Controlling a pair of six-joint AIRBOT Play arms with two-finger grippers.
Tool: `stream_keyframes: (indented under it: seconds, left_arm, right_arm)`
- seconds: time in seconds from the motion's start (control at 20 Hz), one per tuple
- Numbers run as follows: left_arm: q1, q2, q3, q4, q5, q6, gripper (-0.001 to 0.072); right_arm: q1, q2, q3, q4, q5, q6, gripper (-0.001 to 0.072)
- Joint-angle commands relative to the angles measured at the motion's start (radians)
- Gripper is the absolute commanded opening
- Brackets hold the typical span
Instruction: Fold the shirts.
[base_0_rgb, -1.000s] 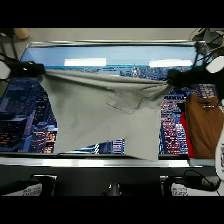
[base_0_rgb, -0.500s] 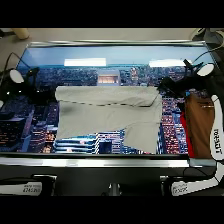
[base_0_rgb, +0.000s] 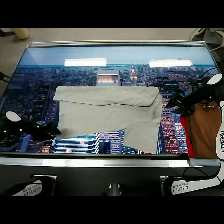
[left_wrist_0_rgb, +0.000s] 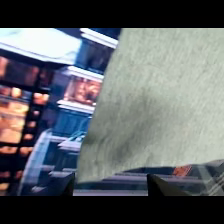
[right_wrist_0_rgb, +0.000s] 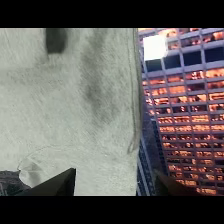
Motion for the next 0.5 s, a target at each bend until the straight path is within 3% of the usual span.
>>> stream_keyframes:
  seconds: [0.0, 0.05, 0.15, 0.25, 0.45]
  left_arm:
    - [-0.032, -0.005, -0.078, -0.092, 0.132, 0.013, 0.0552]
    - [-0.049, -0.011, -0.078, -0.093, 0.164, -0.007, 0.0522]
    - [-0.061, -0.011, -0.078, -0.093, 0.226, -0.062, 0.0234]
    - [-0.061, -0.011, -0.078, -0.093, 0.25, -0.072, 0.0023]
    - [-0.061, -0.001, -0.077, -0.093, 0.245, -0.038, 0.002]
  right_arm:
    - [-0.001, 0.0, -0.01, -0.012, 0.014, -0.014, 0.0485]
    - [-0.001, 0.0, -0.012, -0.034, 0.015, -0.014, 0.0485]
    - [-0.001, 0.0, -0.034, -0.078, 0.019, -0.014, 0.0486]
    - [-0.001, 0.0, -0.101, -0.078, 0.003, -0.023, 0.0488]
    - [-0.001, -0.001, -0.229, -0.04, -0.119, -0.06, 0.0489]
